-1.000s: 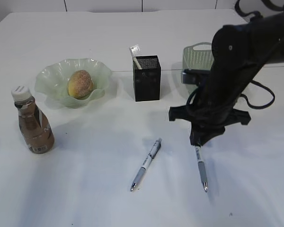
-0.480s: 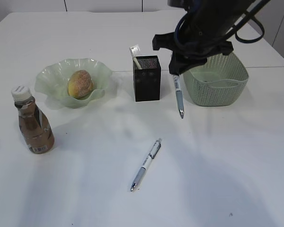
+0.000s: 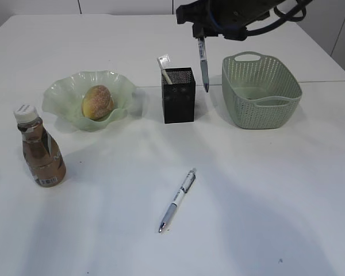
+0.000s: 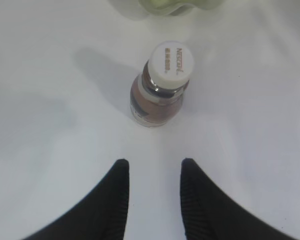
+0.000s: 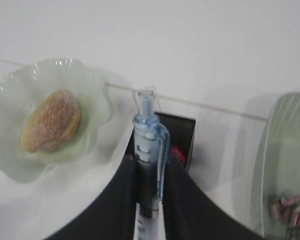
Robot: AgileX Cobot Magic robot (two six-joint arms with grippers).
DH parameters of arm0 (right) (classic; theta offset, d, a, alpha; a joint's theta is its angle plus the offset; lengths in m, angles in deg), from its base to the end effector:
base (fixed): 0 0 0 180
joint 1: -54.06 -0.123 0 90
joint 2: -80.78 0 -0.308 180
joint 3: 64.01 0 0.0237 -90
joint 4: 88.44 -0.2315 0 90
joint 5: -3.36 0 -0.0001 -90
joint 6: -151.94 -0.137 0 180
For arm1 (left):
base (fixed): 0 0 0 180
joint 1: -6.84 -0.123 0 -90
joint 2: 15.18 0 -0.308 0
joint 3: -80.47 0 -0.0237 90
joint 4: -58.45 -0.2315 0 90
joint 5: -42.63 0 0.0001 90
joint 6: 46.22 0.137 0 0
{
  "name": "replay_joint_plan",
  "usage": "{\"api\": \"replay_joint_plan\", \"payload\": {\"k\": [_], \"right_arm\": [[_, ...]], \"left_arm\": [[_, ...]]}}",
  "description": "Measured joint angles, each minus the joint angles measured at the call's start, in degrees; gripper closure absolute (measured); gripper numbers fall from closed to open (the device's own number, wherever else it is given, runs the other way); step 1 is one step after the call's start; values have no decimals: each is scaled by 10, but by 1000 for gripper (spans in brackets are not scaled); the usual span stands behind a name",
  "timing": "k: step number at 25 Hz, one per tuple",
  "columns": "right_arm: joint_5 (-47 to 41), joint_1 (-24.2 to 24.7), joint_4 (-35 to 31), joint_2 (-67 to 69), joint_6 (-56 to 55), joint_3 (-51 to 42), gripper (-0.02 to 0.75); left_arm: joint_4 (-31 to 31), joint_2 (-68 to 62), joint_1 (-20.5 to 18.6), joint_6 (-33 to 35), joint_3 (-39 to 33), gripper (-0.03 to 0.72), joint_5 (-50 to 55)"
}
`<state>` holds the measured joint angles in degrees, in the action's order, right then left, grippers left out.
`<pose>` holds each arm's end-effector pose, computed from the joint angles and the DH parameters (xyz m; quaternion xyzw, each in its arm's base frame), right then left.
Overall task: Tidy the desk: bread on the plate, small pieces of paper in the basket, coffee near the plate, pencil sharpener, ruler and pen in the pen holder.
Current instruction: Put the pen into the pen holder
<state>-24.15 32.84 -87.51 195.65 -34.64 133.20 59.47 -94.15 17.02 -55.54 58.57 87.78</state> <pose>0.4423 0.1706 0.3161 -0.1177 0.8798 0.1042 0.4485 0.2451 -0.0458 0.2913 0.0030 0.9563 -0.0572 0.2866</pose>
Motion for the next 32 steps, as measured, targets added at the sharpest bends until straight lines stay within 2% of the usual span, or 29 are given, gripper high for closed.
{"api": "replay_joint_plan", "payload": {"k": [5,6,7,10,12,16,26,32], "right_arm": [[109,0,45,16,4,1,626],[109,0,45,16,4,1,626],[152,0,53,36,5,1,626],[189,0,56,54,6,1,626],[262,0,69,80,6,1,626],[327,0,81,109,9,1,626],[422,12,86,182,11,1,627],[430,25,86,193,12,1,627]], "left_arm": [[0,0,0,0,0,450,0],[0,0,0,0,0,450,0],[0,0,0,0,0,450,0],[0,0,0,0,0,450,0],[0,0,0,0,0,450,0],[-2,0,0,0,0,450,0],[-4,0,0,0,0,450,-2],[-4,0,0,0,0,450,-12]]}}
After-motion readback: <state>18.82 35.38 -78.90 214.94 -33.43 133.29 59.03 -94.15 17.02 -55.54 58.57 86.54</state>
